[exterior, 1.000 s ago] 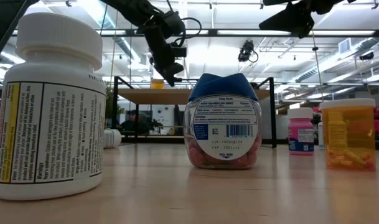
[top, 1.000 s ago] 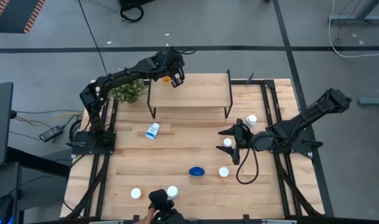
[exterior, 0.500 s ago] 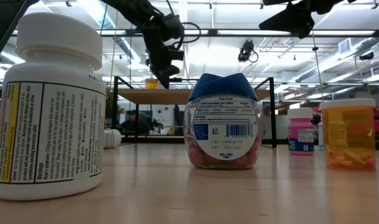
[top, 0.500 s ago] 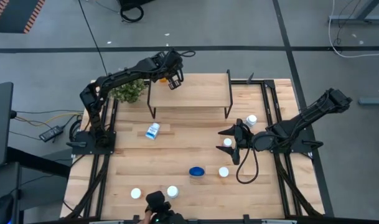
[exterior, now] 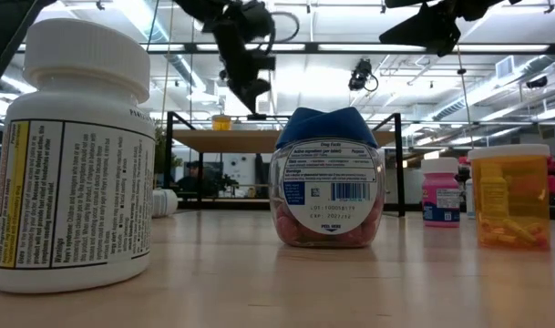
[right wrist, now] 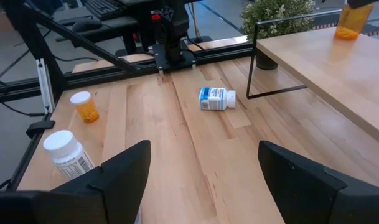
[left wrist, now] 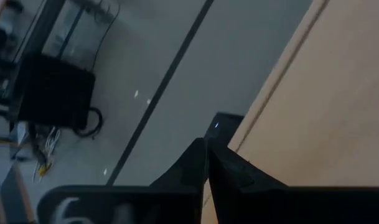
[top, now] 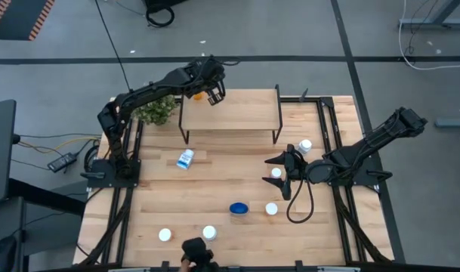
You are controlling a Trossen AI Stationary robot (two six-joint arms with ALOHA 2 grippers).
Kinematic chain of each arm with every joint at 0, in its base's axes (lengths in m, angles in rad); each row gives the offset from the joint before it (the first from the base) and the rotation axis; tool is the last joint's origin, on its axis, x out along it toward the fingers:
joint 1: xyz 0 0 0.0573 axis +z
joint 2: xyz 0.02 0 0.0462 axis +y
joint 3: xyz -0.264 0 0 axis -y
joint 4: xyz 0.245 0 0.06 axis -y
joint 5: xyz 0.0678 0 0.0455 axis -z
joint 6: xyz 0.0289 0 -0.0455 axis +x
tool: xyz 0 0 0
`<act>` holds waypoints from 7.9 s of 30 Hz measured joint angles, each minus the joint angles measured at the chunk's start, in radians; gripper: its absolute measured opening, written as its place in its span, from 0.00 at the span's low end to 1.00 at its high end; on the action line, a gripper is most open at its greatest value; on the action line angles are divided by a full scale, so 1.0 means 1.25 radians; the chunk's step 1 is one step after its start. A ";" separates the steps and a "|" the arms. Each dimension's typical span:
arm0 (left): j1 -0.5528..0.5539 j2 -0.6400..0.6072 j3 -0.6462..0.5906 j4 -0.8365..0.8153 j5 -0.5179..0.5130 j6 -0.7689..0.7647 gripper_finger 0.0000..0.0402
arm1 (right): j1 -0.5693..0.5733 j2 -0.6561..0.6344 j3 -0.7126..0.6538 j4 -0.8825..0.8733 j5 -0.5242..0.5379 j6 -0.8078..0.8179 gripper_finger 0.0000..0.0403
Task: Pick and place medicine bottles onto shelf by color
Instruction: Put the top orange pill bottle on the shelf, then put the white blue pill bottle on the shelf
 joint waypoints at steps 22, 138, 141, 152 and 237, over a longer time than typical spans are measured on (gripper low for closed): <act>-0.201 -0.001 0.173 -0.650 0.119 -0.341 0.23 | 0.000 0.000 0.000 -0.003 0.000 0.008 0.76; -0.290 -0.309 -0.701 -0.037 0.297 -0.983 0.85 | -0.063 0.006 0.000 0.018 -0.135 -0.184 0.76; -0.288 -0.288 -0.702 -0.045 0.298 -0.982 0.85 | -0.063 0.006 0.000 0.018 -0.141 -0.176 0.76; -0.285 -0.186 -0.702 -0.027 0.299 -0.961 0.85 | -0.063 0.006 0.000 0.013 -0.141 -0.172 0.76; -0.414 -0.318 -0.702 0.558 -0.559 -0.745 0.55 | 0.012 0.006 0.000 -0.057 -0.102 0.014 0.76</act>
